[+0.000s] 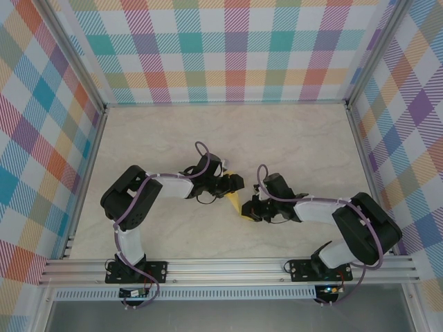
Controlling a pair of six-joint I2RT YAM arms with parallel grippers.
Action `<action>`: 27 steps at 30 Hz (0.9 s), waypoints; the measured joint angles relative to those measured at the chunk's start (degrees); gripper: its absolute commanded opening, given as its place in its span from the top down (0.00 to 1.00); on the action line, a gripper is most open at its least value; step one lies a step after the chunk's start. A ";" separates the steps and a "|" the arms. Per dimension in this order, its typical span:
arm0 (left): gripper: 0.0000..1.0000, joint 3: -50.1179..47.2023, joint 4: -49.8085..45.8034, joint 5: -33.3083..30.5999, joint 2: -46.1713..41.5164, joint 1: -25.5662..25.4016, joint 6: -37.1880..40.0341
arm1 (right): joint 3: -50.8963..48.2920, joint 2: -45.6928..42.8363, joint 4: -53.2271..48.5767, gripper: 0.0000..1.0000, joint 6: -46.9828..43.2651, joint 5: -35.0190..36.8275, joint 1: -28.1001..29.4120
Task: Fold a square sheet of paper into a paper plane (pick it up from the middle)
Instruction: Fold the wing for the fifth time at the center of the table.
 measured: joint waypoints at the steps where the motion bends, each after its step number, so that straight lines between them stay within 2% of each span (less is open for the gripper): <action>1: 0.38 0.00 0.02 0.00 0.00 0.00 0.00 | 1.22 0.15 0.09 0.92 0.13 0.20 0.00; 6: 0.38 0.00 0.07 -0.22 0.00 0.00 -0.33 | 6.45 4.92 4.04 0.92 2.51 1.49 0.00; 15: 0.38 0.02 0.28 -0.22 0.11 0.13 -0.48 | 7.76 14.64 8.31 0.93 5.81 4.04 0.00; 21: 0.38 0.07 0.24 -0.33 0.11 0.13 -0.48 | 3.72 13.68 12.41 0.93 5.70 4.28 0.00; 27: 0.38 0.07 0.24 -0.39 0.11 0.13 -0.66 | -1.14 8.57 10.75 0.92 4.87 2.93 0.00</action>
